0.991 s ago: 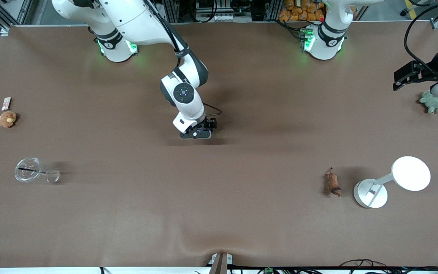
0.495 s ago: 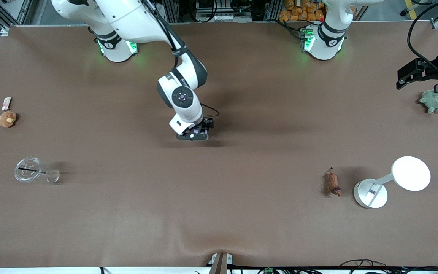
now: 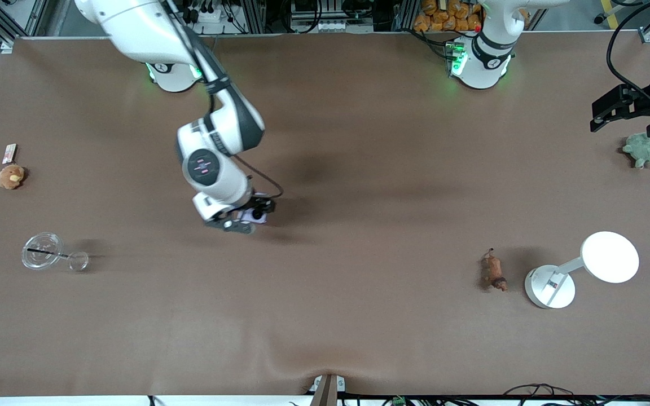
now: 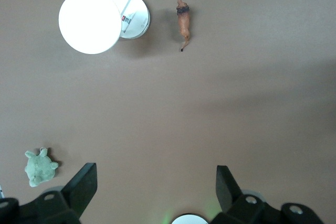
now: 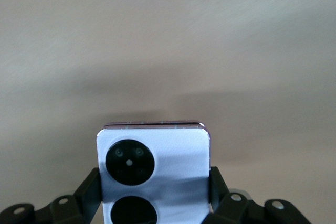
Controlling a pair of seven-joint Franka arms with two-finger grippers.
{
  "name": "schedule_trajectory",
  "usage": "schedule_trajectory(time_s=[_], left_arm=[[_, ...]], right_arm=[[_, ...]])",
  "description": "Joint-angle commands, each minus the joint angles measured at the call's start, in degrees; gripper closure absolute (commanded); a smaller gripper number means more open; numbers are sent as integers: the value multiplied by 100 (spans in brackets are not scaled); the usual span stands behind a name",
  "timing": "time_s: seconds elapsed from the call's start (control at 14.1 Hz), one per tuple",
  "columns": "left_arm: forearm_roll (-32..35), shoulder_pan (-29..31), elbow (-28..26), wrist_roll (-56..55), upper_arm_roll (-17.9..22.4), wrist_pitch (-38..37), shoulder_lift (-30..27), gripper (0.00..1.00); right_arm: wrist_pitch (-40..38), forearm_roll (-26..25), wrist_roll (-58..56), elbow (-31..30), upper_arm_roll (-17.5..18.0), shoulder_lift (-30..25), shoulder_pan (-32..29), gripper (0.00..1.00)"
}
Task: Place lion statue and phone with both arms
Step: 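Lift the white phone with the right gripper toward the glass cup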
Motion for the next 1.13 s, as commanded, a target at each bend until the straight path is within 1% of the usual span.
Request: schedule_trajectory(time_s=[0.0, 0.14, 0.28, 0.42, 0.57, 0.71, 0.85, 1.06], left_arm=[[-103, 64, 29, 265, -22, 41, -55, 0], [-103, 72, 29, 283, -13, 59, -54, 0], [-103, 64, 29, 283, -21, 59, -55, 0], [-112, 73, 20, 283, -13, 59, -46, 0], [-112, 90, 11, 283, -13, 59, -46, 0], [-112, 90, 11, 291, -13, 59, -46, 0], [-112, 90, 20, 283, -13, 59, -46, 0], [-112, 99, 20, 283, -13, 59, -37, 0]], right_arm=[[-190, -63, -582, -163, 121, -241, -663, 100], [-181, -64, -705, -172, 112, -214, -997, 100], [-173, -81, -1169, -198, 112, -205, -1340, 100], [-111, -299, -1636, -251, 104, -170, -1762, 100], [-15, -589, -1725, -251, 95, -66, -2017, 100], [230, -941, -1726, -259, 95, 119, -2220, 100], [581, -1161, -1743, -303, 104, 277, -2370, 100], [1013, -1197, -2294, -303, 104, 471, -2668, 100]])
